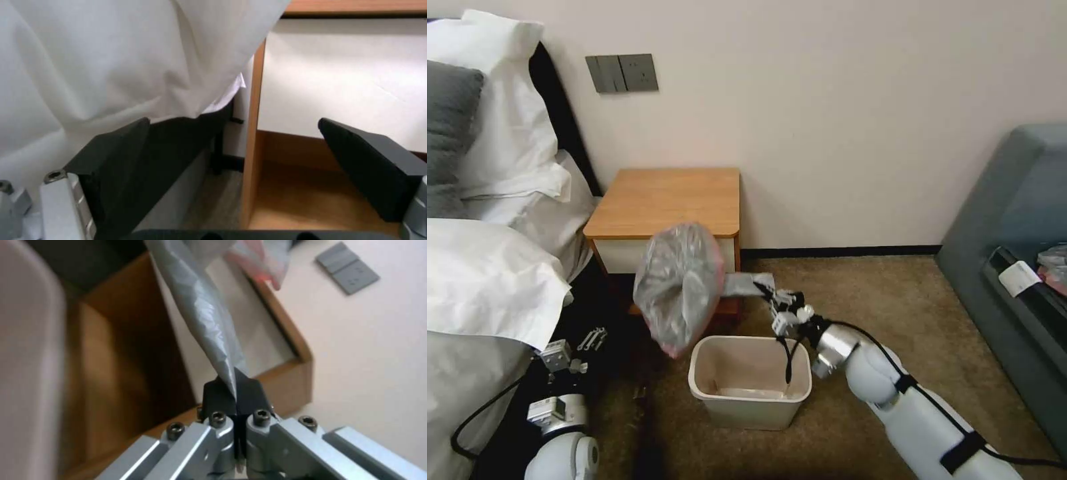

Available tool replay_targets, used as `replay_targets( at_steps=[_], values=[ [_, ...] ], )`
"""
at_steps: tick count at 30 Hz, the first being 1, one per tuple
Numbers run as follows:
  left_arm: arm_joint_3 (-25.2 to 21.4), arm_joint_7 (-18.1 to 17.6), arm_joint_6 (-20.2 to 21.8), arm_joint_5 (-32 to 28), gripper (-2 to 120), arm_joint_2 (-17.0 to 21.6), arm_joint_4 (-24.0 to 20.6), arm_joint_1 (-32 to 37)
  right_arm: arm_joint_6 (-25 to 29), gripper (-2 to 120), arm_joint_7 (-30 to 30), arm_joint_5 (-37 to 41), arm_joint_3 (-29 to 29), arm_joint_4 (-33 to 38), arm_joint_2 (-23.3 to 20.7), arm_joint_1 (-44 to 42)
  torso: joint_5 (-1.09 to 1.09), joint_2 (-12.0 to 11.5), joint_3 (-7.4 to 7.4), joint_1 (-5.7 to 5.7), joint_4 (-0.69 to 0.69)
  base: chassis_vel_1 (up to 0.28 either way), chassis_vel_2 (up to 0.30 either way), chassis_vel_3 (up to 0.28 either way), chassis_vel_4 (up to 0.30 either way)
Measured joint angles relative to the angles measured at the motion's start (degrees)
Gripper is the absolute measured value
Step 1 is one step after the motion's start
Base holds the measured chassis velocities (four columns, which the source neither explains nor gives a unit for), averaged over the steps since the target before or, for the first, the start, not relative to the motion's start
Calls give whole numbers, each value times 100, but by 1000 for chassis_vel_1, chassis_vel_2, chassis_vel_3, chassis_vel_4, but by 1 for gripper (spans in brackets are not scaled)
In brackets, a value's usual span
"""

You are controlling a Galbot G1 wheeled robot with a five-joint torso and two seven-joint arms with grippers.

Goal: Pick up the garbage bag from the table and place it over the trash can.

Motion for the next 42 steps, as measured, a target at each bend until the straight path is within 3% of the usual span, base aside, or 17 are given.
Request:
replay_targets(
  at_steps=[14,22,32,42],
  values=[
    [135,-1,-23,120,96,-52,29,15,223,0,-69,-134,123,336,-302,-1211,0,0,0,0,-1,0,0,0,0],
    [198,-1,-32,192,96,-78,35,8,305,0,-23,-156,222,384,-270,-1323,0,0,1,0,0,0,0,0,0],
    [243,-1,-33,255,96,-97,84,-33,185,34,-79,33,243,546,-376,-1186,0,0,0,0,0,0,0,0,0],
    [314,3,-35,349,96,-133,231,-135,-23,71,-300,380,494,1047,-974,-1465,1,0,1,0,0,0,0,0,0]
  ],
)
